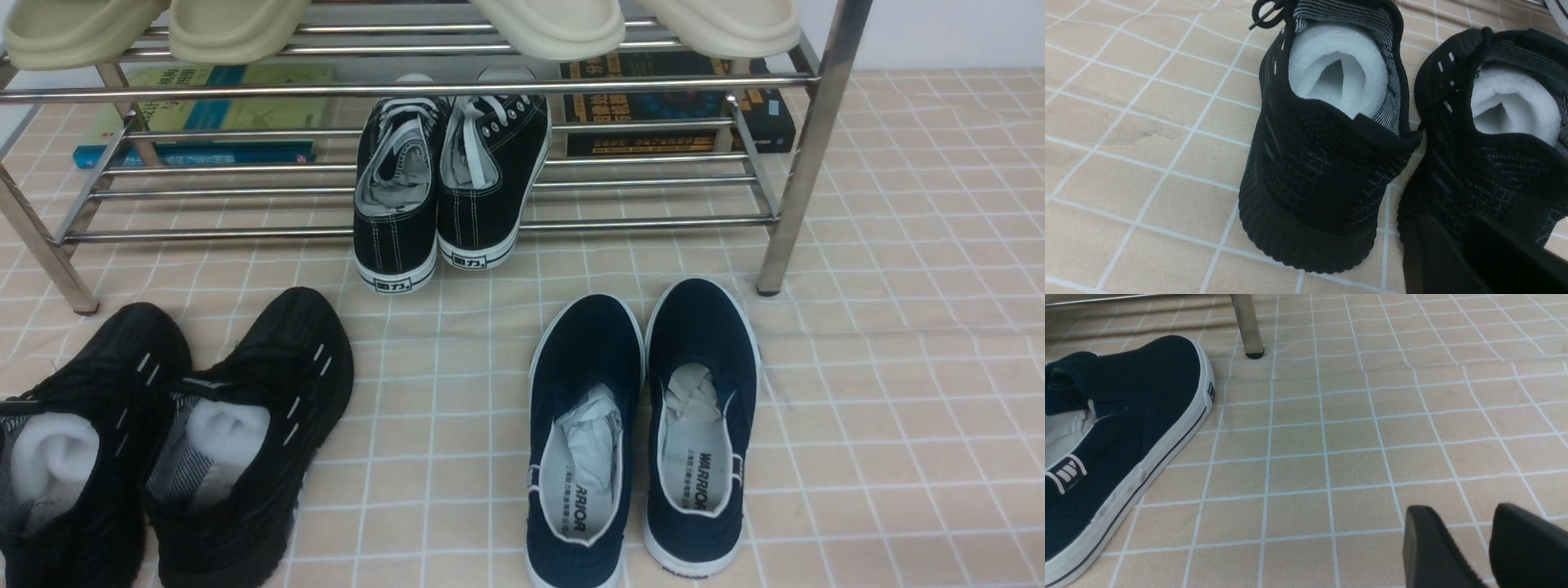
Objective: Take the shoes off the shelf from the light coffee tablecloth by hand.
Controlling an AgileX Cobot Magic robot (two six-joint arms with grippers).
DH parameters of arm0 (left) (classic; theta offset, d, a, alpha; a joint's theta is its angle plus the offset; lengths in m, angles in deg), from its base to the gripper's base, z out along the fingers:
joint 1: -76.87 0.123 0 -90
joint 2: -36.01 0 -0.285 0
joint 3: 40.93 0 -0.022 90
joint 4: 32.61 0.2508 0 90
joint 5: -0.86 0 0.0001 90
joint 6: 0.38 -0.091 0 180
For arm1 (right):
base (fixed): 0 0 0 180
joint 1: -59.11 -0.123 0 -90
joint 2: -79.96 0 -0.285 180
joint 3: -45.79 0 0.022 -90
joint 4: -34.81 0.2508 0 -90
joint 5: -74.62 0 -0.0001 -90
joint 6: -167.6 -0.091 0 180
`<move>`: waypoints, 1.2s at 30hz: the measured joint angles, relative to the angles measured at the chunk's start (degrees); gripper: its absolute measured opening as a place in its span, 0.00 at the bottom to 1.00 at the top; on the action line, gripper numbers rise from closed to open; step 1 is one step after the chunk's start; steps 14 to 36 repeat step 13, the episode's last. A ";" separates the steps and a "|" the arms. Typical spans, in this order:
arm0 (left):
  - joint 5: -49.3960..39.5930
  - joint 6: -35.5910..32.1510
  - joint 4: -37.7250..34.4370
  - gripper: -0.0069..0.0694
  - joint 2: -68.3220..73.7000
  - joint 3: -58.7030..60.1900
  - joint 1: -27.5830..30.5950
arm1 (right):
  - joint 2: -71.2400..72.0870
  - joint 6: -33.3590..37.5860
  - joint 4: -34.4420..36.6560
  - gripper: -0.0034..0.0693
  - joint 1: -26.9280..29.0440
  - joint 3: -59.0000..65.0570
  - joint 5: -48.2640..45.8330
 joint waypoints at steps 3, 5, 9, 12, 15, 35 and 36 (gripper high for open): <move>0.00 0.00 0.00 0.30 0.00 0.00 0.00 | 0.00 0.00 0.00 0.38 0.00 0.00 0.00; 0.00 0.00 0.00 0.31 0.00 0.00 0.00 | 0.00 0.00 0.00 0.38 0.00 0.00 0.00; 0.00 0.00 0.00 0.31 0.00 0.00 0.00 | 0.00 0.00 0.00 0.38 0.00 0.00 0.00; 0.00 0.00 0.00 0.31 0.00 0.00 0.00 | 0.00 0.00 0.00 0.38 0.00 0.00 0.00; 0.00 0.00 0.00 0.31 0.00 0.00 0.00 | 0.00 0.00 0.00 0.38 0.00 0.00 0.00; 0.00 0.00 0.00 0.31 0.00 0.00 0.00 | 0.00 0.00 0.00 0.38 0.00 0.00 0.00; 0.00 0.00 0.00 0.31 0.00 0.00 0.00 | 0.00 0.00 0.00 0.38 0.00 0.00 0.00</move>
